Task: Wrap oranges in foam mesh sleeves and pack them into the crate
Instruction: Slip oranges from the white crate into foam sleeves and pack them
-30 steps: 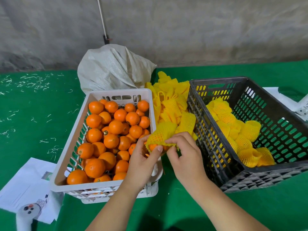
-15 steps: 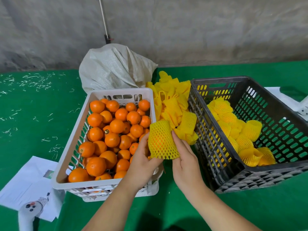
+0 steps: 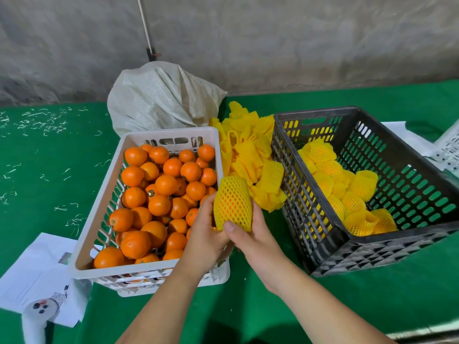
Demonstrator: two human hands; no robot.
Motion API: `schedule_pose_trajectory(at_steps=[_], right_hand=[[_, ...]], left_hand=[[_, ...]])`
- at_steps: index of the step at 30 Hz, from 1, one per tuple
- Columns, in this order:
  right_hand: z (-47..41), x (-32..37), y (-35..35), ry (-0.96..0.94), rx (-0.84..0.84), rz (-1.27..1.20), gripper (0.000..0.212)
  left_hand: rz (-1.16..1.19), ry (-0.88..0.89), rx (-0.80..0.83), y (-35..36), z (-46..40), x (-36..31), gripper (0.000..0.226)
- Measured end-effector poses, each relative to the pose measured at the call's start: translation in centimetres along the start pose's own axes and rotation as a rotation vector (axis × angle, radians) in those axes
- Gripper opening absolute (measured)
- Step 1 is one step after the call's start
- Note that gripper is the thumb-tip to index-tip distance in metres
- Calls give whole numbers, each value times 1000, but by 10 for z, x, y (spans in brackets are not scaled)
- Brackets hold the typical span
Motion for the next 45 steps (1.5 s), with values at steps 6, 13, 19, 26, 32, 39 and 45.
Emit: schedule_pose_trajectory(at_steps=[6,13,19,26,32,39,45], right_hand=[[4,-13,-21,102,-83,-81,65],[26,-6,-38,44,-16,83,96],[39,-8,-54,-37,-230,-39,70],[37,34,-120,-113,-564,-85,88],[12,48,-195,36,-657,-319,109],[2,50,-174,-45,-646,602,107],[-32,52,-182,277,-494,1218,98]], left_hand=[[-197,47,131,9,-2,2,69],[-159,76,164,24,4,-5,75],[-239,146,129,51,17,-15,82],[17,95,65,99,13,-37,70],[-6,-30,63,100,5,-17,53],[-64,-147,-2,110,-14,9,43],[-99,-244,-3,109,-44,31,36]])
Point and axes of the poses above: each hand's wrist, its own z-axis away from the middle knuckle, its own y-axis out of the palm, x = y × z, the point moved 5 cm from there along -z, towards the middle knuckle, and after that the axes turned 12 degrees about y, right-handed, at the moved point
